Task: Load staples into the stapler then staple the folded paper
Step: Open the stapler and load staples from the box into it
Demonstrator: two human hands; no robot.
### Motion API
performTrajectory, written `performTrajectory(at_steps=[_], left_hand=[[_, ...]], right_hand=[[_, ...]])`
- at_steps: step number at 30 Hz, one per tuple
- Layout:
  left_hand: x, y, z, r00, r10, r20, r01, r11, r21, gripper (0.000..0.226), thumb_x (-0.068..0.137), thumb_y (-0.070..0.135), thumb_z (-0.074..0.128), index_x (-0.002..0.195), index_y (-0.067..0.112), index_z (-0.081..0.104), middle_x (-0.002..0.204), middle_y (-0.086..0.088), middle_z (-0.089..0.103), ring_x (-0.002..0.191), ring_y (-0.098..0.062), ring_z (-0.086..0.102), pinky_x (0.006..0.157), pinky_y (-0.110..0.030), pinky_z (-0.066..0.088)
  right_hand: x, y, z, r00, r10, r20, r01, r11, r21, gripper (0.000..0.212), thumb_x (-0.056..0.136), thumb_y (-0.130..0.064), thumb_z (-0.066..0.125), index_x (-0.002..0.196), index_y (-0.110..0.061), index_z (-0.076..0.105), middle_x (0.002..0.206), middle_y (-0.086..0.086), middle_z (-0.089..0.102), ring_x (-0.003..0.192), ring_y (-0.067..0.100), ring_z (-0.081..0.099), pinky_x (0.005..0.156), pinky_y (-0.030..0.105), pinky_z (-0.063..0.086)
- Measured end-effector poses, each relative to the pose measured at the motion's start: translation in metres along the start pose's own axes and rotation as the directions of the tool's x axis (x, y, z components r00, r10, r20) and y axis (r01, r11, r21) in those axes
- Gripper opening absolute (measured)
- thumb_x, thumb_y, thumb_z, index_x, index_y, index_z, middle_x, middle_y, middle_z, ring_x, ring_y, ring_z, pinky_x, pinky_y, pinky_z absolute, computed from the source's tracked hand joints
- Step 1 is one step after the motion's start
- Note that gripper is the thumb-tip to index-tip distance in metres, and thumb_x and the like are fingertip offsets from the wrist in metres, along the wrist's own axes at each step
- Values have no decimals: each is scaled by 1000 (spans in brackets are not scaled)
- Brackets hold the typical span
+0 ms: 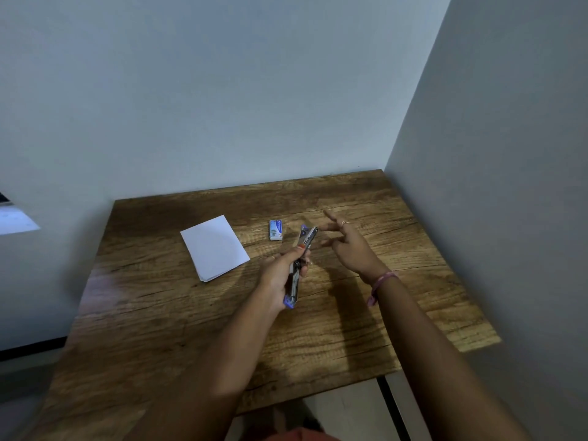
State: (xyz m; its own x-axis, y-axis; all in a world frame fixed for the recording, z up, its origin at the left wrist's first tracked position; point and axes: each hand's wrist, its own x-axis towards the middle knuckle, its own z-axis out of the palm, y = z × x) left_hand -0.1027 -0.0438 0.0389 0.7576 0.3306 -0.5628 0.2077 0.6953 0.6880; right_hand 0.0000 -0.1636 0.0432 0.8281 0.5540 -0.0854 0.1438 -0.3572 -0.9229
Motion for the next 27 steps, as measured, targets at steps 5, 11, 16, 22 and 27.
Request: performTrajectory(at_steps=[5,11,16,22,27], left_hand=[[1,-1,0,999,22,-27,-21,999,25,24,86,9,67,105,-5,67,83,-12,69,49,-9,61,45,-16,50],[1,-3,1,995,73,-68,-70,997,40,16,84,6,68,95,-5,68,78,-14,70,50,-10,62,45,-17,50],[0,-4,0,991,108,-84,-102,992,67,11,83,5,69,92,-1,69,79,-15,72,56,-15,60,45,-18,49],[-1,-5,1,987,136,-87,-127,987,98,5,81,6,71,86,5,70,75,-11,73,56,-15,57,46,-19,48],[-1,-4,-1,982,172,-79,-164,982,96,10,80,6,72,89,7,70,78,-10,75,50,-10,57,47,-18,49]], right_hand=[[-1,2,4,999,-21,27,22,1000,-14,63,81,25,32,135,-3,44,130,15,53,106,27,59,94,36,48],[-1,4,1,1000,17,-27,-17,1000,5,64,85,20,33,140,-10,38,120,3,55,100,18,57,67,8,46],[-1,6,3,999,13,-46,-13,1000,8,61,86,18,39,140,-9,39,122,8,55,110,19,54,88,21,48],[-4,7,6,1000,-3,11,3,1000,1,62,84,22,33,139,-4,41,128,10,54,106,20,56,79,14,48],[-5,6,1,997,-29,74,32,999,-35,67,83,22,34,141,-11,38,134,11,50,109,19,55,83,18,47]])
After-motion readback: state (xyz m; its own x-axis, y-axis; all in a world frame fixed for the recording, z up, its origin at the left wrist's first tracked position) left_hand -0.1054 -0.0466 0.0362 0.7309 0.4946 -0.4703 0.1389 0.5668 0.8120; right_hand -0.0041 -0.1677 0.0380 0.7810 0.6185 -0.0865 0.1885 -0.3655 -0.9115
